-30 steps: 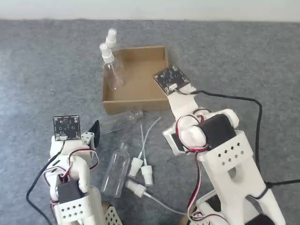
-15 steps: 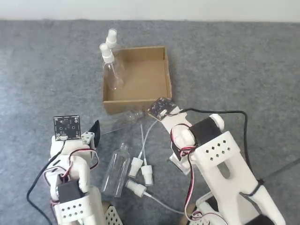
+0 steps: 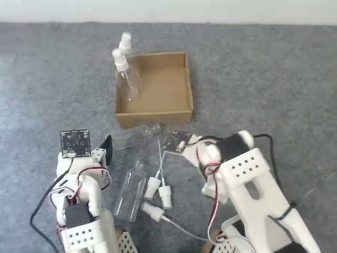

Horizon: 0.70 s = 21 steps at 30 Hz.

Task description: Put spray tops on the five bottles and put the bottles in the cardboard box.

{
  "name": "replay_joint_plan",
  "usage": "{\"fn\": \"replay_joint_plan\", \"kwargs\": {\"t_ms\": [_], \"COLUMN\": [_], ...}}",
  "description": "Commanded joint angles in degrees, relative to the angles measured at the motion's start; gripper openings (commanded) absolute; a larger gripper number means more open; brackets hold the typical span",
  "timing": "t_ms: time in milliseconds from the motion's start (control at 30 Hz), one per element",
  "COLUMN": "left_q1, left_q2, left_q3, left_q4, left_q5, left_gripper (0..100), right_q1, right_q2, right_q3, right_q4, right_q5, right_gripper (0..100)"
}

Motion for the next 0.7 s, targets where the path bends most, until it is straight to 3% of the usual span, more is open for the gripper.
{"fn": "replay_joint_plan", "kwargs": {"t_ms": [0, 300, 667], "left_q1": [-0.2, -0.2, -0.2], "left_q2": [-0.7, -0.7, -0.7], "left_q3": [-0.7, -0.7, -0.7], "left_q4": [0.3, 0.3, 0.3], "left_q5": [-0.2, -0.2, -0.2], "left_gripper": [28, 28, 28], "right_q1": [5.6, 10.3, 10.8], "right_q2": [-2.1, -2.1, -2.1], "right_q3": [-0.3, 4.1, 17.8], "right_q4": [2.1, 1.1, -14.4], "right_q5": [6.2, 13.6, 13.8], "right_gripper": [32.5, 32.5, 32.5]}}
